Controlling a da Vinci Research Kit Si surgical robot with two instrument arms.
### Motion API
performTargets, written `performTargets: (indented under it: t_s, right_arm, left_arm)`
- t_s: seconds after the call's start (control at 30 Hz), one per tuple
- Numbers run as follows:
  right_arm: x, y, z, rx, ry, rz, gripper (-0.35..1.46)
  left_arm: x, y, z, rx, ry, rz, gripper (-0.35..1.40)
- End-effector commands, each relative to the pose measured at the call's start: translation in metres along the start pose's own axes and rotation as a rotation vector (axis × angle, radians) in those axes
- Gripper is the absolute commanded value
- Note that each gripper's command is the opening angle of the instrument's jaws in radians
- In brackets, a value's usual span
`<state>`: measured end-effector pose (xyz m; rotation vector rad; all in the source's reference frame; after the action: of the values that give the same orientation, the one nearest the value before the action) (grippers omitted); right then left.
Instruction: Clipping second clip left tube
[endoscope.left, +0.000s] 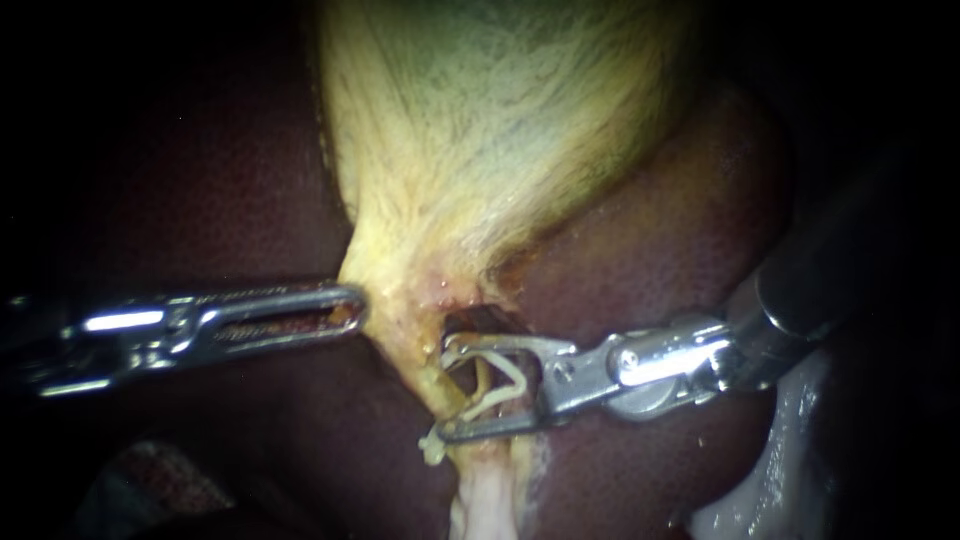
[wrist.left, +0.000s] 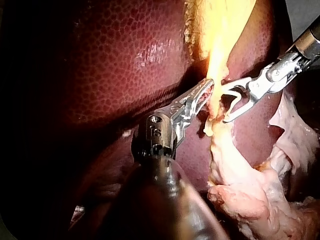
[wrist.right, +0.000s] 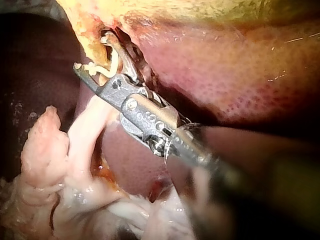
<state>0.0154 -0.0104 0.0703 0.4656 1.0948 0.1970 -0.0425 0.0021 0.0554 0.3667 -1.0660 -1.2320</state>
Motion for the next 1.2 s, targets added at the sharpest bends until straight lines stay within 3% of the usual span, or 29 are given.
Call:
performTargets:
  t_s: [0.03,0.43,0.7,1.0,1.07,1.13,1.2]
  right_arm:
    - [0.0000,-0.0001,0.0002,-0.001,0.000,-0.001,0.58]
    - [-0.0011,-0.0017,0.0024,0.038,-0.025,-0.005,0.56]
    - [-0.0008,-0.0016,0.0030,0.095,-0.024,-0.012,0.46]
    - [-0.0011,-0.0013,0.0029,0.099,-0.057,-0.009,0.33]
    - [-0.0012,-0.0012,0.0028,0.100,-0.057,-0.009,0.24]
    - [-0.0013,-0.0012,0.0025,0.103,-0.056,-0.010,-0.12]
    - [-0.0014,-0.0012,0.0022,0.104,-0.060,0.014,-0.35]
  left_arm:
    - [0.0000,0.0001,0.0002,-0.001,0.001,0.000,-0.35]
    - [-0.0012,0.0001,0.0020,0.001,-0.010,0.008,-0.35]
    - [-0.0013,0.0000,0.0026,0.002,-0.010,0.013,-0.35]
    - [-0.0013,0.0000,0.0026,0.001,-0.010,0.013,-0.35]
    - [-0.0013,0.0000,0.0026,0.001,-0.010,0.013,-0.35]
    - [-0.0013,0.0000,0.0026,0.001,-0.010,0.014,-0.35]
    - [-0.0012,0.0000,0.0026,0.001,-0.010,0.014,-0.35]
